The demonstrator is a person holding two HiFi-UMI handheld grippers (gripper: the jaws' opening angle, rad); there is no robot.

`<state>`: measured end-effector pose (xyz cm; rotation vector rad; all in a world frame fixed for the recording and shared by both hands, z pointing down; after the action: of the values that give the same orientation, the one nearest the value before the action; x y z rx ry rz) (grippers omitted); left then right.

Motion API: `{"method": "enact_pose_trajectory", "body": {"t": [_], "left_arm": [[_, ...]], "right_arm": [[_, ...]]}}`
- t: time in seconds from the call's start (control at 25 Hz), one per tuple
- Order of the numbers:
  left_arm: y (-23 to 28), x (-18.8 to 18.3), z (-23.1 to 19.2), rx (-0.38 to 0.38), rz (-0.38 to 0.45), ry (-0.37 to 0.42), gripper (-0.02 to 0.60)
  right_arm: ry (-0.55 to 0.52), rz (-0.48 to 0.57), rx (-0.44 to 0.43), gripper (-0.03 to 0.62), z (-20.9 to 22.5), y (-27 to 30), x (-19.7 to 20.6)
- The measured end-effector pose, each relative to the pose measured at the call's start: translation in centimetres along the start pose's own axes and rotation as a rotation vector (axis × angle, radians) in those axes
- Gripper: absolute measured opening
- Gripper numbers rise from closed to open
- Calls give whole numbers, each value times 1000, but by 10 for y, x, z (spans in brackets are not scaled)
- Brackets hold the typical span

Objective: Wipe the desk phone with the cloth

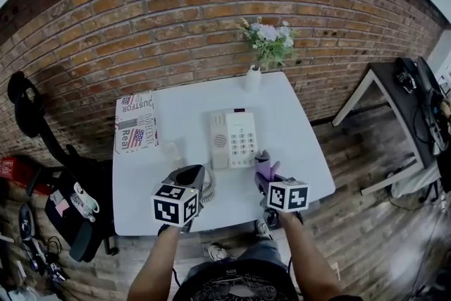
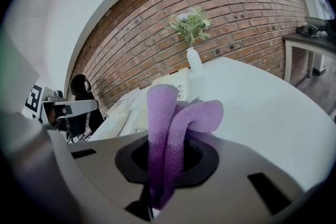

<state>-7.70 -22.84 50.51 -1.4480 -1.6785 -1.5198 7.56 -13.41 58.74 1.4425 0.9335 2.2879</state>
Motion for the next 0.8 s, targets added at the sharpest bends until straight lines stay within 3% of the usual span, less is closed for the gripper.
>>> {"method": "enact_pose_trajectory", "body": {"t": [0.8], "left_arm": [[-52, 19, -28, -111, 20, -50, 5]], "right_arm": [[-112, -57, -136, 48, -82, 26, 21]]}}
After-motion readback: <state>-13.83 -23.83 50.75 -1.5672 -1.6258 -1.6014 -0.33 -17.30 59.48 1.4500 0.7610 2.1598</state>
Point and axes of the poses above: the fingertips, and each gripper's own axes: y forward along the fingers, z to its right, x out of its underside, the point moved 1 cm from there along -y, backward along the fingers, and after that the axes turned 12 degrees about x, right-handed, at the moved point
